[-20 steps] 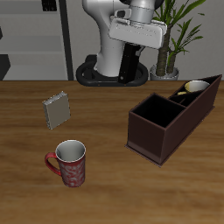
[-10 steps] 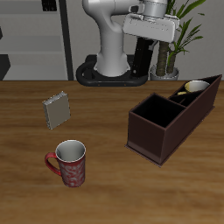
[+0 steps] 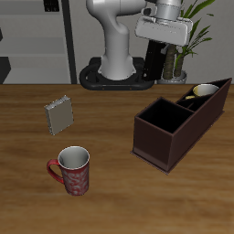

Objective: Place the white-yellow mug into the left desk caddy's left compartment and place the black book into the left desk caddy's front compartment

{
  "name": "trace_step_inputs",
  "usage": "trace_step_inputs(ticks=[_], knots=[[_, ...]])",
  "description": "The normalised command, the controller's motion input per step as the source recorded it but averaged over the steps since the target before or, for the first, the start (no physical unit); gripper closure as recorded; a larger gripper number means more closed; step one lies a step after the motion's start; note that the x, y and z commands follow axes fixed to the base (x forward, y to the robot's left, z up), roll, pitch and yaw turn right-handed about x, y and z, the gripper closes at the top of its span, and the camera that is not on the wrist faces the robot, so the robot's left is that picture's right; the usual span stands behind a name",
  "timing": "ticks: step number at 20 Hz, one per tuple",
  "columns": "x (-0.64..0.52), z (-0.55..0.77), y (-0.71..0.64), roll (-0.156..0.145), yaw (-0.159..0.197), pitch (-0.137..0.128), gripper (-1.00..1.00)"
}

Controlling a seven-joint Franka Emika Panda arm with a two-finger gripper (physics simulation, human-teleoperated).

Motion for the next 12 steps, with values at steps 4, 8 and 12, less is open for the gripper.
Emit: trace_step_inputs(ticks=[4,8,12], knots=[[-0.03,-0.09,0.19,-0.026,-0.109,-0.038,1.0],[-0.04,-0.02,0.28,0.015,-0.044,-0.033,1.0],[0.08,-0.05,0.3,-0.011,-0.035,-0.01,1.0]])
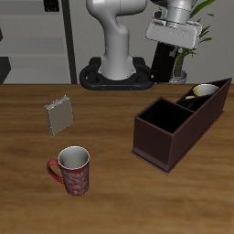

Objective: Place the white-yellow mug into the left desk caddy's left compartment and place the black book into the left desk caddy's front compartment

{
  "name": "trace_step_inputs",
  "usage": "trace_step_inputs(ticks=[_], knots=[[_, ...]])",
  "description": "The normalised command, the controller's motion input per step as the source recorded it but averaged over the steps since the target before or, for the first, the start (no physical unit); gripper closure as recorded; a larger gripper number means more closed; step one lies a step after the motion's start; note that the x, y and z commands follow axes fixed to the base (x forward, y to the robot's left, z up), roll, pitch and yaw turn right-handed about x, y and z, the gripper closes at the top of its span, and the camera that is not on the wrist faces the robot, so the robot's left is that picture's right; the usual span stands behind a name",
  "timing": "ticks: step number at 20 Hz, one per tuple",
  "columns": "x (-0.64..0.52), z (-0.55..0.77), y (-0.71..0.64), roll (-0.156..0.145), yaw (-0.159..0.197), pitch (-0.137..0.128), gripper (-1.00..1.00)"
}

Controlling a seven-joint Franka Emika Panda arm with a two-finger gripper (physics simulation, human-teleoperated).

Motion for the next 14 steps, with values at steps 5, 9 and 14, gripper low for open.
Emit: trace_step_inputs(ticks=[5,9,14], knots=[[0.16,-0.03,0.17,0.017,-0.01,-0.003,1.0],[0.24,-0.06,0.17,0.04,-0.038,0.008,1.0],[0.09,-0.09,0.19,0.021,-0.022,0.008,1.0]])
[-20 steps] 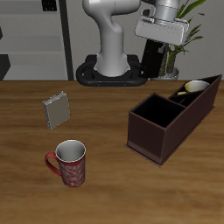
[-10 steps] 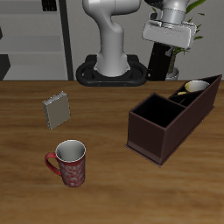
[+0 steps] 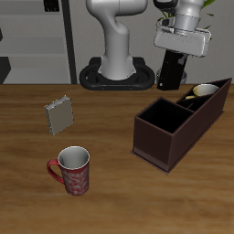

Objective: Place the white-yellow mug into the left desk caddy's left compartment and place the black book into the left desk caddy's front compartment

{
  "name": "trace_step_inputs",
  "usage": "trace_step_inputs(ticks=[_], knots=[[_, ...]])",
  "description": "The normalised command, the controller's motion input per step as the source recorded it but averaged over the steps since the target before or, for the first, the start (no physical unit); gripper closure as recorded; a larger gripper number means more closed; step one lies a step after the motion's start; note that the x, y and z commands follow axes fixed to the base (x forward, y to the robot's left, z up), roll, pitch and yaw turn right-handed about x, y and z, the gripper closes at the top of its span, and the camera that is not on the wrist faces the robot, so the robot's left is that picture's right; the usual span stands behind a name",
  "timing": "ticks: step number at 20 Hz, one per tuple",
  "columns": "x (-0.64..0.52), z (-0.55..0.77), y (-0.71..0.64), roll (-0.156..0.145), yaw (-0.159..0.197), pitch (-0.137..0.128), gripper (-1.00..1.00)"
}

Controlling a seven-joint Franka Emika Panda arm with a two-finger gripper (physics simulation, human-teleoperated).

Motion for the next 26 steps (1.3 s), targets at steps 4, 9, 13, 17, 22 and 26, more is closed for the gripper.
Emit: trace_step_inputs(ticks=[4,9,13,17,22,26], knots=[[0.13,-0.09,0.13,0.021,-0.039,0.016,1.0],[0.18,-0.14,0.11,0.009,-0.022,0.023,1.0],[0.11,-0.04,0.01,-0.012,-0.058,0.017,1.0],[0.14,0.0,0.13,0.014,-0.001,-0.012,1.0],[0.22,-0.08,0.25,0.051,0.018,0.033,1.0],[0.17,0.0,0.11,0.009,0.034,-0.003,1.0]])
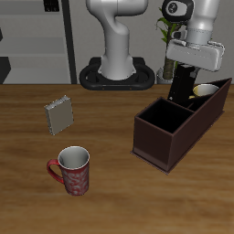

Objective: Place the white-yellow mug into the left desk caddy's left compartment and place the black book into the left desk caddy's front compartment

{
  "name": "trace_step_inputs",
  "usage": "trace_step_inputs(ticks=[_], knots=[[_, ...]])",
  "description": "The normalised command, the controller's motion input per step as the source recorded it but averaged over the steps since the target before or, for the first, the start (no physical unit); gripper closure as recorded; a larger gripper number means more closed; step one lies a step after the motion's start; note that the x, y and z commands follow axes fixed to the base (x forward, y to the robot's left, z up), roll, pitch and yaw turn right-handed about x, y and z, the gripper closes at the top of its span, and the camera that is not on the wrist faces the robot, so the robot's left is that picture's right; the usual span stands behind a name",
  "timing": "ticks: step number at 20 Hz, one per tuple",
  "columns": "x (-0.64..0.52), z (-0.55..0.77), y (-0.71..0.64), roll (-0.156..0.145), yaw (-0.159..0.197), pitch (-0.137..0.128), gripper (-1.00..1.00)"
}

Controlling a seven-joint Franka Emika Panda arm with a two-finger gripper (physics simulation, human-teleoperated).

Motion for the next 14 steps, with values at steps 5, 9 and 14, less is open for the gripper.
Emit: trace_step_inputs(ticks=[5,9,14], knots=[[0.14,0.01,-0.06,-0.027,-0.009,0.016,1.0],[0.08,-0.06,-0.06,-0.018,-0.01,0.011,1.0],[0.04,-0.07,0.03,0.008,-0.007,0.013,1.0]])
